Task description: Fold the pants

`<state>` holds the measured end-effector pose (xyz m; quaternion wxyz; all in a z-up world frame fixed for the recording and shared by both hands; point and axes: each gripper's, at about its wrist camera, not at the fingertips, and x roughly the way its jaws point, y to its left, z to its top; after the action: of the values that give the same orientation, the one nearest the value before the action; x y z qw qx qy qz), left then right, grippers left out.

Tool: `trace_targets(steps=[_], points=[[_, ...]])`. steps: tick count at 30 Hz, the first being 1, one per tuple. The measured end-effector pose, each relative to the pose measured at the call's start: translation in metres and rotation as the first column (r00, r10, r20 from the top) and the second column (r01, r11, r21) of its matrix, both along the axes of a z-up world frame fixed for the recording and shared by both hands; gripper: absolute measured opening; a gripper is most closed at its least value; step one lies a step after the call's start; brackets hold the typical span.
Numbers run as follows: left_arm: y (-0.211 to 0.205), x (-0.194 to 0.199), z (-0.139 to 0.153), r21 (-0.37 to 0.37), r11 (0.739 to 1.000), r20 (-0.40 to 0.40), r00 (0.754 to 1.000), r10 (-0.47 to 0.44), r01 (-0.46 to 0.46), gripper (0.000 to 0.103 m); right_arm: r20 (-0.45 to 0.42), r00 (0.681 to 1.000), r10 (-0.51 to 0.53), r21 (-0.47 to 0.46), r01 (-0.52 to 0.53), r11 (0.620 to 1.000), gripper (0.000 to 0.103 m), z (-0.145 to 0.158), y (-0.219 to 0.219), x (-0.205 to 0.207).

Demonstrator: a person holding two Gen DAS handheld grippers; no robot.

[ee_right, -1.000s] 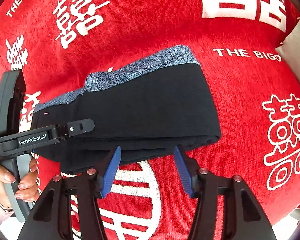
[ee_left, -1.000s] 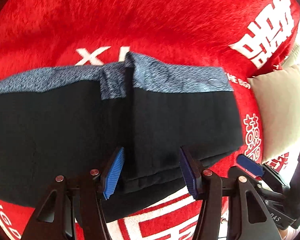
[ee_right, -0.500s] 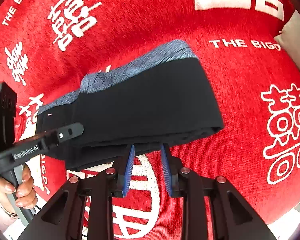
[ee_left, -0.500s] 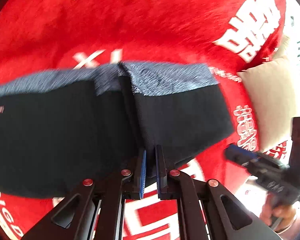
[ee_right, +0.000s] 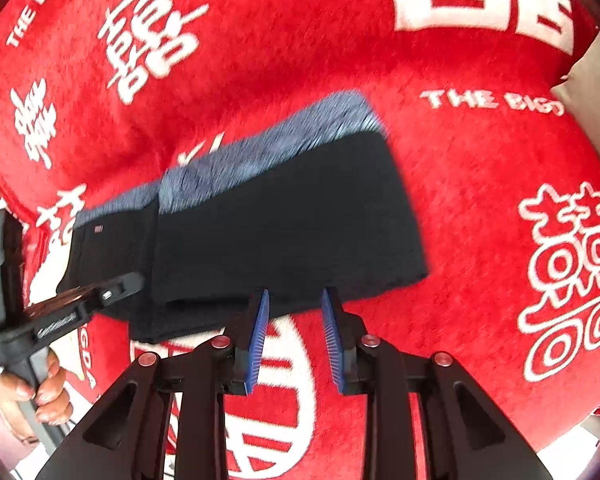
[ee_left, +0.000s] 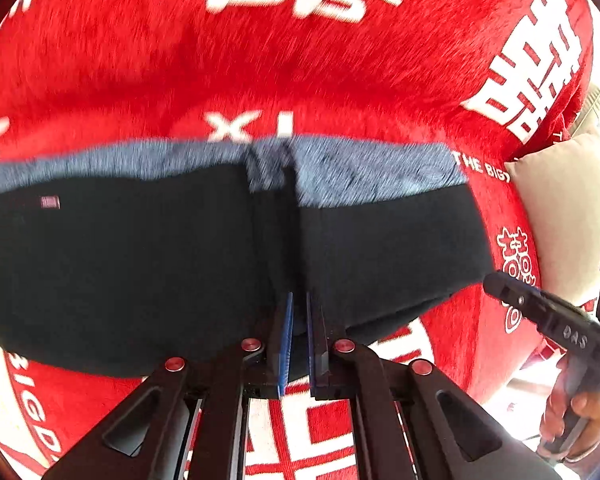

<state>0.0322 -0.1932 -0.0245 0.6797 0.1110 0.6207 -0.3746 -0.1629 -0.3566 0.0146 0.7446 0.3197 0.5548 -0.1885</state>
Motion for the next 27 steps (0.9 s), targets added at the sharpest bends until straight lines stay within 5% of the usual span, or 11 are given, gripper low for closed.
trace_targets(steps=[9,12,18,27], points=[[-0.080,-0.006,-0.019,0.043,0.999,0.049,0.999,-0.017,0.014,0.006,0.009,0.996,-0.091,-0.013,0.091,0.996,0.031,-0.004,-0.063,0.027],[-0.076,-0.002,-0.041,0.107,0.994,0.037,0.999,0.026,-0.030,0.006,-0.001,0.996,-0.090,0.027,0.090,0.996,0.031,-0.016,-0.072,0.037],[-0.064,-0.001,-0.045,0.076,0.996,0.047,0.998,0.039,-0.043,0.006,-0.049,0.997,-0.066,0.059,0.068,0.996,0.034,-0.056,-0.061,0.046],[-0.069,-0.009,-0.031,0.102,0.994,0.100,0.994,0.035,-0.045,0.006,-0.032,0.999,-0.021,0.061,0.023,0.998,0.051,-0.054,-0.056,0.051]])
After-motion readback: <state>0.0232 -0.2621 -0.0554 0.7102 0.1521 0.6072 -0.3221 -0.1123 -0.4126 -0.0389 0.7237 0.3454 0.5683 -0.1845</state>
